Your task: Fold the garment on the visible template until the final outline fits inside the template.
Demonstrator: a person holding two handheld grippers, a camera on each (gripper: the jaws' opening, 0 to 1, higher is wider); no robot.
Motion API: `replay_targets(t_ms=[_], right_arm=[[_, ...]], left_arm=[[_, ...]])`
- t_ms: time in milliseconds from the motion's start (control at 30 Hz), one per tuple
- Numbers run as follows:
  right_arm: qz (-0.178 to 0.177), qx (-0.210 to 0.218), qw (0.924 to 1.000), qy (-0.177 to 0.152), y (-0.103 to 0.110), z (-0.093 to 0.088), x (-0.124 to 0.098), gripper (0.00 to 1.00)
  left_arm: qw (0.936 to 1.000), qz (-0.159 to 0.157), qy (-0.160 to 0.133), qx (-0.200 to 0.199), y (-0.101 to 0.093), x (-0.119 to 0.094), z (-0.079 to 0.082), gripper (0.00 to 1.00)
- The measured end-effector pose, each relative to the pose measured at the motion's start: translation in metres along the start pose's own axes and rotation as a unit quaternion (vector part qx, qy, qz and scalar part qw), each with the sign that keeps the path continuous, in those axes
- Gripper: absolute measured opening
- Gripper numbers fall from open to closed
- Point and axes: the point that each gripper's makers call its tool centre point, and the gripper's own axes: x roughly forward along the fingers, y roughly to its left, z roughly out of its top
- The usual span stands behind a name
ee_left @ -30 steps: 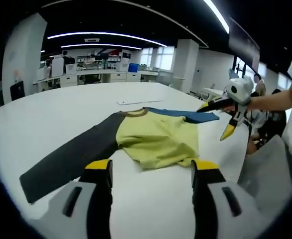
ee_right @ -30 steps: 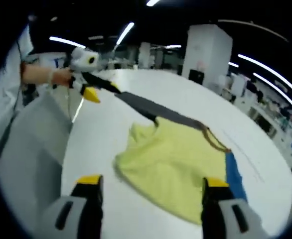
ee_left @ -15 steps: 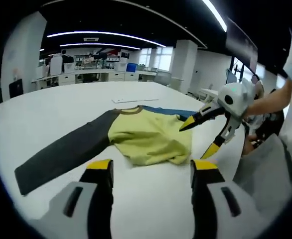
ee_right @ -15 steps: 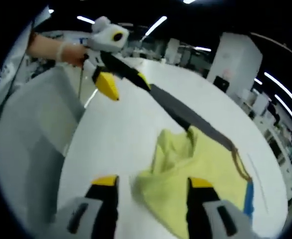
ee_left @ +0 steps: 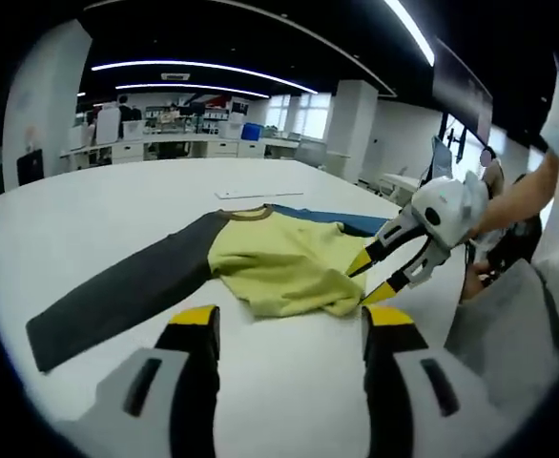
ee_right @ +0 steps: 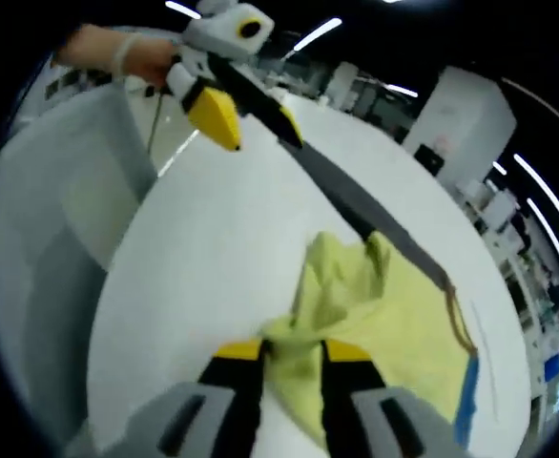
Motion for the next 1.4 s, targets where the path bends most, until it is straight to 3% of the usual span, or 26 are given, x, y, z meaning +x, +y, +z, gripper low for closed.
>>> replay_targets(t_ms=[100, 367, 667, 1033, 1400], right_arm=[[-0.003, -0.015, 0.9998, 0.011, -0.001, -0.004, 0.003, 0.13], [0.003, 0.012, 0.9999, 0.006, -0.007, -0.002, 0.003, 0.00], [0.023, 0.032, 0.9992, -0.010, -0.022, 0.011, -0.010, 0.00], [0.015, 0.072, 0.9963, -0.044, -0.083, 0.035, -0.034, 0.00], [-0.019, 0.082, 0.9961, -0.028, -0.141, 0.033, -0.031, 0.00]], left_arm=[[1.0000, 0.000, -0.002, -0.001, -0.003, 0.001, 0.000, 0.56], [0.9999, -0.003, -0.001, -0.012, -0.005, 0.003, -0.008, 0.56], [0.9999, -0.006, 0.001, -0.011, -0.003, 0.005, -0.009, 0.55], [0.9998, -0.014, 0.002, -0.011, -0.006, 0.011, -0.006, 0.54], [0.9996, -0.023, 0.008, -0.012, -0.011, 0.020, -0.006, 0.52]])
